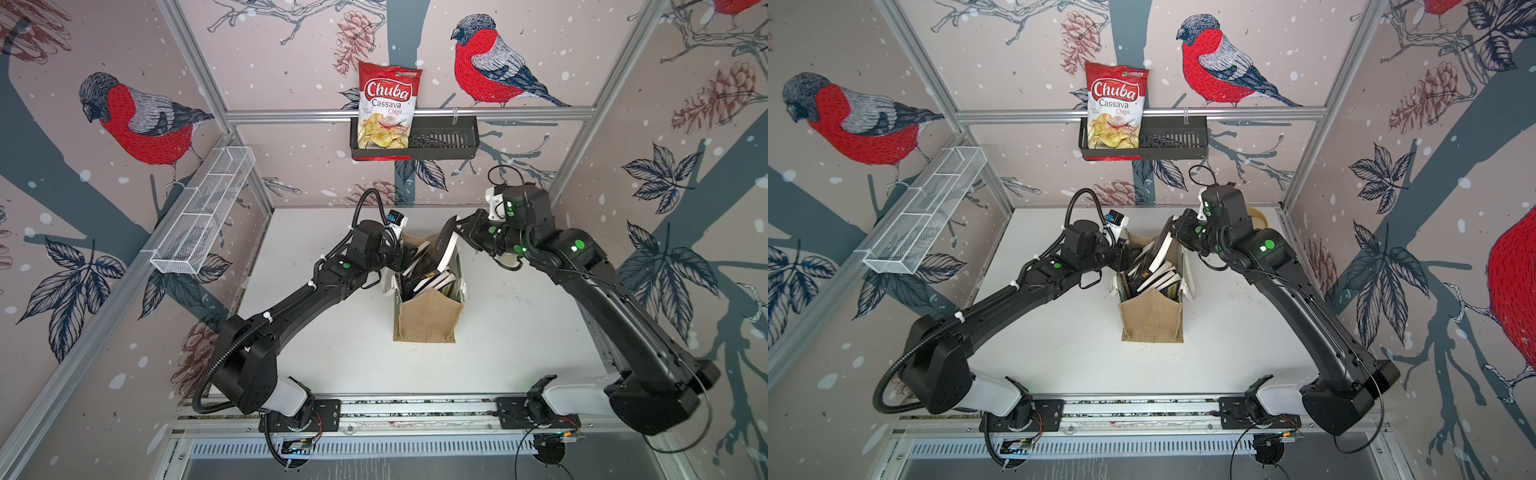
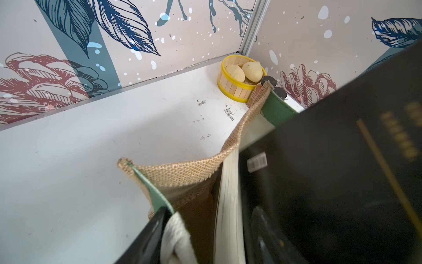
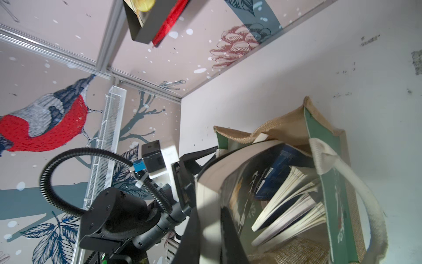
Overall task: Take out the books from the canvas bag
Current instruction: Pick up the book from the canvas bag, then place the book at the center of the board.
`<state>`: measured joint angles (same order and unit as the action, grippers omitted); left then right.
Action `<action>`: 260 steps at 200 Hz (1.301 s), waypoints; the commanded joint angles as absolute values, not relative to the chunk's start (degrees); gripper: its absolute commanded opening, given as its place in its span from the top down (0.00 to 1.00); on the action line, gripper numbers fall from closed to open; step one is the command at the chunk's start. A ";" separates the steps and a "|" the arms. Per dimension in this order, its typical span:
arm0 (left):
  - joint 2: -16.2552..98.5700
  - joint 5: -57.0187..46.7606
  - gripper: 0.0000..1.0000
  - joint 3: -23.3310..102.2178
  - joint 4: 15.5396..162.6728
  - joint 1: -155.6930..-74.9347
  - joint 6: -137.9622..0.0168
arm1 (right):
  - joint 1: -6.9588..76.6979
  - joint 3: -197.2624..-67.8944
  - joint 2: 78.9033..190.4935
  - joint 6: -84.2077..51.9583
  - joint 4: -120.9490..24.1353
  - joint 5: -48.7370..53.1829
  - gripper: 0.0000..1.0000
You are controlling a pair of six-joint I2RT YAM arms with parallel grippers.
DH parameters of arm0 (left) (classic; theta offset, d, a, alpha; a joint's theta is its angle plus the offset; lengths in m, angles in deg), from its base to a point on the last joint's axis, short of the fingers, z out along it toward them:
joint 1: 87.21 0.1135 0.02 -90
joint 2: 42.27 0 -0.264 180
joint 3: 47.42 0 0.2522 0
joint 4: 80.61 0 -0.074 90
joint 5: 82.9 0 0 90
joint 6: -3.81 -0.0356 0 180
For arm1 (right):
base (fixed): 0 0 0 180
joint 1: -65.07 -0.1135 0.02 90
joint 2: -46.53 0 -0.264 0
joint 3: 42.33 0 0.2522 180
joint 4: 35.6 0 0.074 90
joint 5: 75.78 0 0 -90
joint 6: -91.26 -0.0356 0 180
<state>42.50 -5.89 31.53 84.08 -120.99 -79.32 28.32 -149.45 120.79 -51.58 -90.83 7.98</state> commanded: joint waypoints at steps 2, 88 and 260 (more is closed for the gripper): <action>42.37 -6.69 0.41 31.38 85.65 -121.03 -79.07 | 28.33 -147.41 117.07 -52.12 -79.62 11.74 1.00; 43.21 -5.61 0.41 30.96 85.18 -121.05 -78.81 | 30.80 -142.33 106.16 -44.81 -70.63 22.88 1.00; 44.30 -3.01 0.42 31.30 82.28 -121.05 -77.30 | 49.95 -111.16 100.98 -39.89 -55.60 13.94 1.00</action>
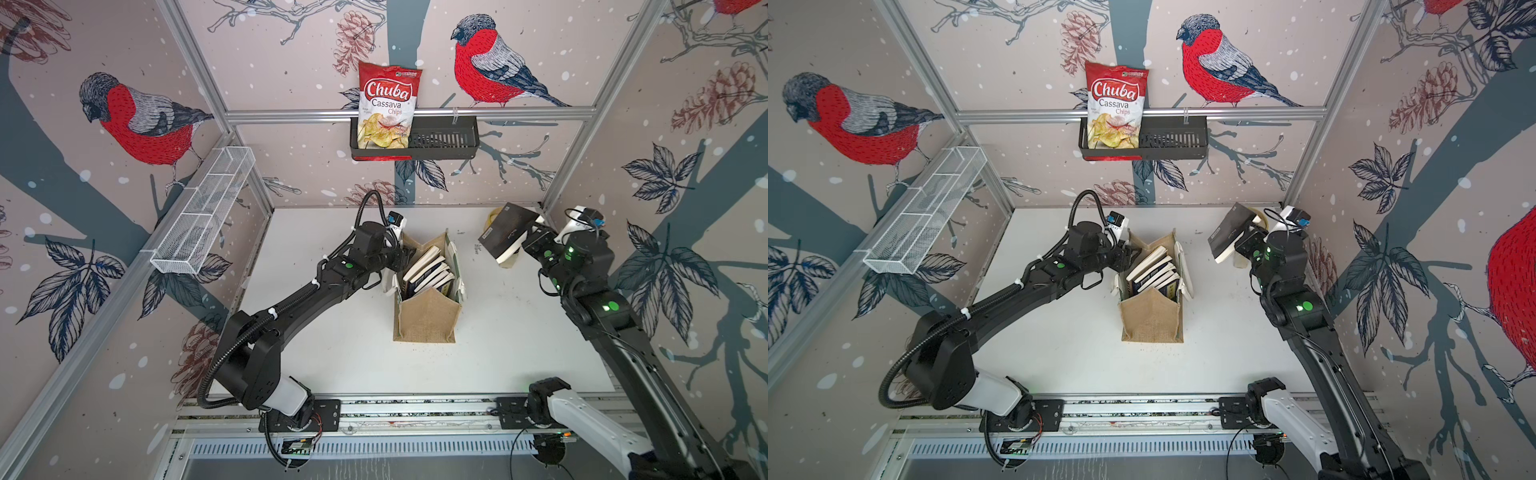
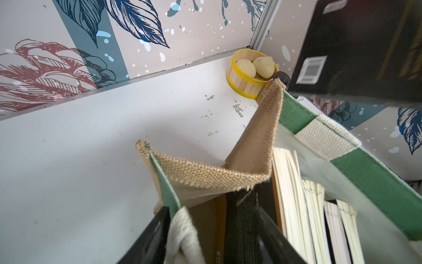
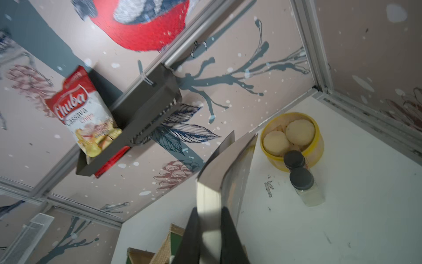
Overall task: Take out the books from the canvas bag
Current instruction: Place the book at the center of the board.
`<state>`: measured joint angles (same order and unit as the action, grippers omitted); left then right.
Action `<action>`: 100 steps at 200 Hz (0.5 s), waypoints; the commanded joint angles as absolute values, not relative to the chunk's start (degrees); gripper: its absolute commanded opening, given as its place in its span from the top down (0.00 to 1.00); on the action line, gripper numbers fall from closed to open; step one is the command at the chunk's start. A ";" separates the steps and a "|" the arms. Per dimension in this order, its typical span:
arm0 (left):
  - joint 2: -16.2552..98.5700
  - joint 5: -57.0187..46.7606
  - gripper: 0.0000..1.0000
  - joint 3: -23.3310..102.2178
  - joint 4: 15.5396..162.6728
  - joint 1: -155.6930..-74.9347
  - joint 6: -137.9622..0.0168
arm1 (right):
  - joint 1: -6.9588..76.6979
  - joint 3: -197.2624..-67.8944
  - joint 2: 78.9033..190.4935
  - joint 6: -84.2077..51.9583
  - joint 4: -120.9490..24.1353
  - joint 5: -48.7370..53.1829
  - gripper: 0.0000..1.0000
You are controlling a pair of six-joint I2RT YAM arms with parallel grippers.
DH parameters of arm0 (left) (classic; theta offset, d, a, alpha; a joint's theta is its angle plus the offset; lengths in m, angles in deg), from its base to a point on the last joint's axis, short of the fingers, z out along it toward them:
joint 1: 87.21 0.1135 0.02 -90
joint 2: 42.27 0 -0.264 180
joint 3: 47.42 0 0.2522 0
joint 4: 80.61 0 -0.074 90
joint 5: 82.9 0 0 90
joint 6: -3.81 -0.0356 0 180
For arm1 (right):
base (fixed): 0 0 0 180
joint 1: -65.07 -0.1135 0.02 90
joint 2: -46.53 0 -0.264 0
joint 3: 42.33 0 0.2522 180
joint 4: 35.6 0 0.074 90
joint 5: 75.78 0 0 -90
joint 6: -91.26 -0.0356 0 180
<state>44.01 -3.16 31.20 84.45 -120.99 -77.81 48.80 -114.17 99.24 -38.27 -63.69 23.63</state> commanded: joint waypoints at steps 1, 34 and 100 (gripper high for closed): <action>44.30 -3.05 0.43 31.34 82.28 -121.05 -77.31 | 49.95 -111.00 101.09 -39.84 -55.38 13.77 1.00; 43.98 -2.88 0.43 31.34 82.28 -121.14 -76.88 | 50.06 -106.86 103.67 -39.15 -51.49 10.61 1.00; 43.96 -2.54 0.43 31.66 81.94 -121.31 -76.79 | 50.86 -98.49 108.75 -41.51 -52.35 10.70 1.00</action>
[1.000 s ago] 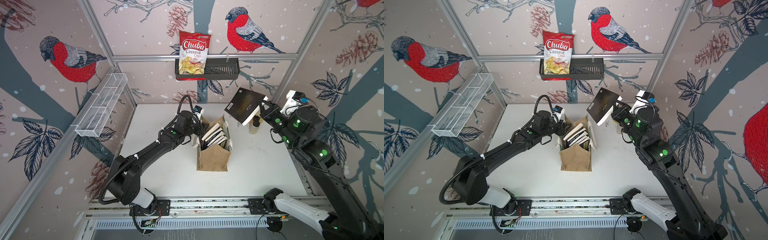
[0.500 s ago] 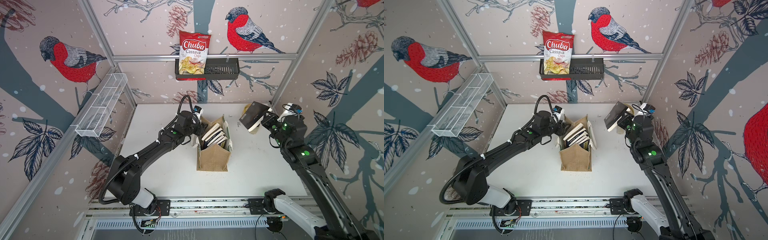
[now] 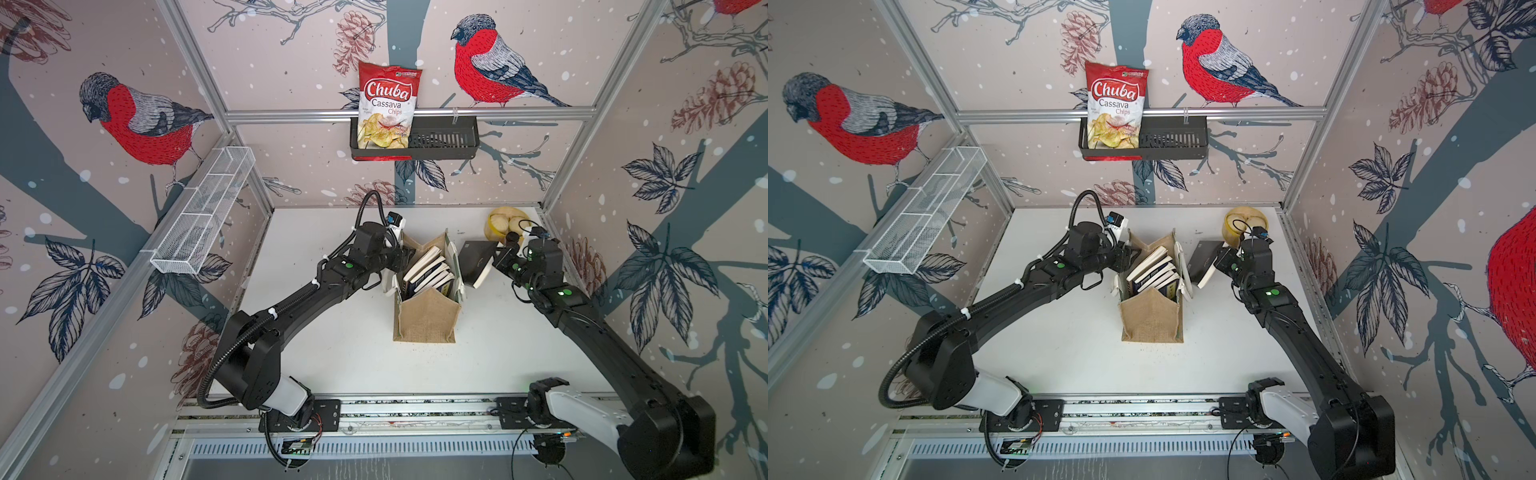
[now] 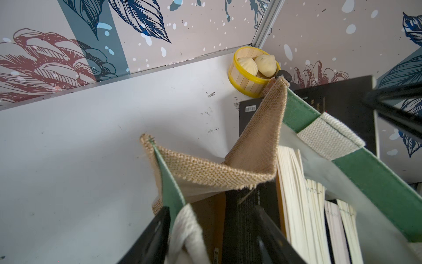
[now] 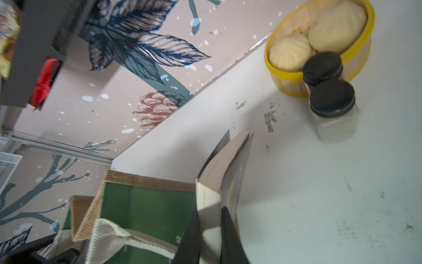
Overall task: Take out the books from the canvas bag
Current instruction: Place the book at the center of the board.
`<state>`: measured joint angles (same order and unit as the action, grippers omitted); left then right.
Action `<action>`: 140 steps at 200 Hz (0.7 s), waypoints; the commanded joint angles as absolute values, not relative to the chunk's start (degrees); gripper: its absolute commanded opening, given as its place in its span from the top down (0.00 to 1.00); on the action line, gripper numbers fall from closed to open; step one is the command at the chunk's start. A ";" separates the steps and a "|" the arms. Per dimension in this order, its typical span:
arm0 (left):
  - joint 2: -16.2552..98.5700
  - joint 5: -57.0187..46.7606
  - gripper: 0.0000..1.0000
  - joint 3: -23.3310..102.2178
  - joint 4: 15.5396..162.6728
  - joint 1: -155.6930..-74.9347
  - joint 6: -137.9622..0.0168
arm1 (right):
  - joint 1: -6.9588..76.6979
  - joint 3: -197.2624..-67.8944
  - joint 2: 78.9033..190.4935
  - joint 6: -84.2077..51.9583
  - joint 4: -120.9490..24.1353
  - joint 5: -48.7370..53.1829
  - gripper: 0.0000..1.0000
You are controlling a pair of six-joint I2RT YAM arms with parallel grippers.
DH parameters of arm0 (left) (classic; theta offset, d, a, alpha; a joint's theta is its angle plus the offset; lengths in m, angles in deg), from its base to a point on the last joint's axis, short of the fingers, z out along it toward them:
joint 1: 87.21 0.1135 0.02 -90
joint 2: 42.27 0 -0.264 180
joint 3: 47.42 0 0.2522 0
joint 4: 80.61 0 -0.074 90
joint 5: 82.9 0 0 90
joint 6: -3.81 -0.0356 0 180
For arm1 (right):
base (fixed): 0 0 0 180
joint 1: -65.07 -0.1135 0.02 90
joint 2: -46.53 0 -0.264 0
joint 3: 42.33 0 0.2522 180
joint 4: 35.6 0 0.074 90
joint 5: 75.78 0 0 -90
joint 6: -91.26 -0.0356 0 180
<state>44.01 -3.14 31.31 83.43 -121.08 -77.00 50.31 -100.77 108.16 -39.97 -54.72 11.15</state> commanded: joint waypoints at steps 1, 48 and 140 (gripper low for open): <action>43.95 -2.56 0.43 31.70 81.94 -121.27 -76.79 | 50.94 -98.49 108.82 -41.57 -52.35 10.66 1.00; 43.78 -2.48 0.43 31.71 81.67 -121.57 -76.79 | 53.29 -91.18 109.85 -43.56 -54.09 7.81 1.00; 43.34 -1.19 0.43 31.71 80.61 -121.74 -77.29 | 56.53 -84.26 110.25 -44.09 -62.23 8.52 0.69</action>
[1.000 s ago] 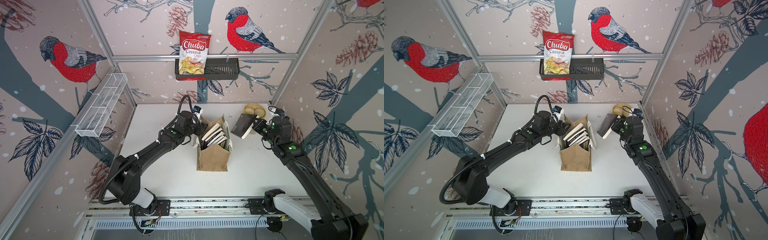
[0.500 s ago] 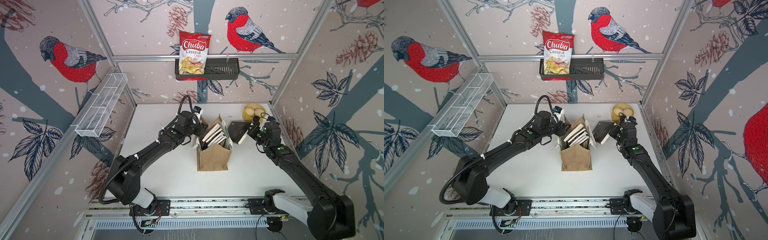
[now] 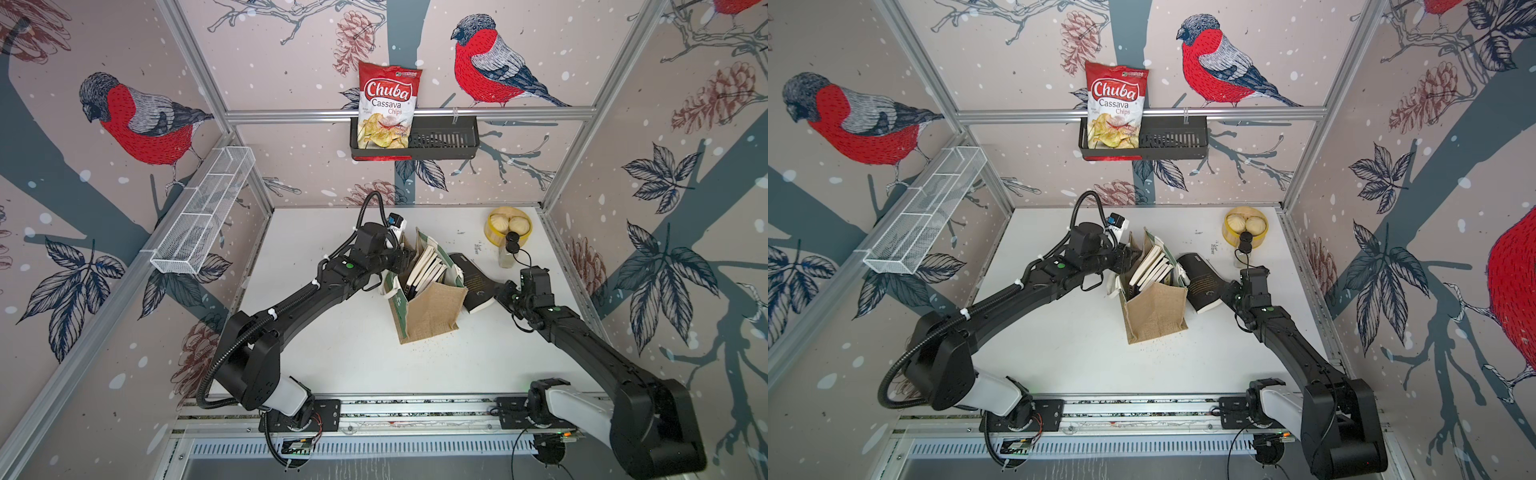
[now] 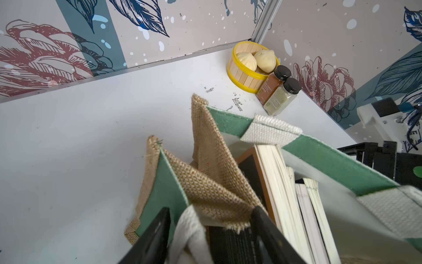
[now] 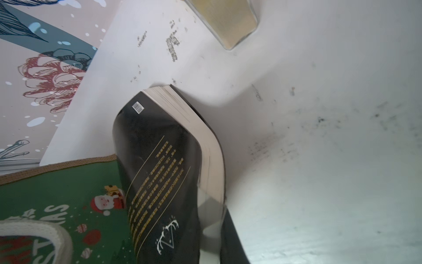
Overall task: Take out the books from the canvas bag
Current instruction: Place the book at the center of the board, then pick up the book from the canvas bag.
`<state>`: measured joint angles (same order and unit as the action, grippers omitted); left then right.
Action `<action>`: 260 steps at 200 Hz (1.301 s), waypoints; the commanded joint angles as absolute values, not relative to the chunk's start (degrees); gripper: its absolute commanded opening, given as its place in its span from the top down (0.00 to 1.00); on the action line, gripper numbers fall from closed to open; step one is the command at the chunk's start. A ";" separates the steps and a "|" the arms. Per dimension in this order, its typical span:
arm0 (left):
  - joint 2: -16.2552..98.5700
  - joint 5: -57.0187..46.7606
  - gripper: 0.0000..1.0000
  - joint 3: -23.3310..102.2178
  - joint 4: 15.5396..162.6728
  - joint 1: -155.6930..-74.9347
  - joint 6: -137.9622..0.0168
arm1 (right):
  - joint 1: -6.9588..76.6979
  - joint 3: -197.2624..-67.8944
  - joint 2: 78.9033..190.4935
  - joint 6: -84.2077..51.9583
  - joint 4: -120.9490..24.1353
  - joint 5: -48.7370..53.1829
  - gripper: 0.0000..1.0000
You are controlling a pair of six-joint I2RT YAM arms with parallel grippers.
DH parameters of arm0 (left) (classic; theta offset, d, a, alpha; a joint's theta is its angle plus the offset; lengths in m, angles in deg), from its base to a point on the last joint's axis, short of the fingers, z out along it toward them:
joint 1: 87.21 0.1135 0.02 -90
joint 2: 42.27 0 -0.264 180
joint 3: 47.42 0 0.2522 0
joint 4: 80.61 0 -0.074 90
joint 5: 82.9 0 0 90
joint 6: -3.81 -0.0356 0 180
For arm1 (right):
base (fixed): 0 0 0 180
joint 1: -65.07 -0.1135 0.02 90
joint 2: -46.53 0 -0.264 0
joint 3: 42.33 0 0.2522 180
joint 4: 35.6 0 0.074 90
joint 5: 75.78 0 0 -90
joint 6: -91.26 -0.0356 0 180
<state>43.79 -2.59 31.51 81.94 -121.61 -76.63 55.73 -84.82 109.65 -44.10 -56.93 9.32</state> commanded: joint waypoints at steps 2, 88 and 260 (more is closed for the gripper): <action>43.29 -1.10 0.43 31.70 80.61 -121.75 -77.35 | 56.61 -84.29 110.32 -44.05 -62.57 8.51 0.66; 41.99 1.40 0.43 32.59 79.47 -121.84 -78.80 | 51.29 -96.10 105.61 -44.40 -79.90 12.34 0.21; 35.43 6.26 0.38 31.53 84.07 -121.93 -79.25 | 22.64 -159.60 140.53 -42.88 -106.96 15.63 0.28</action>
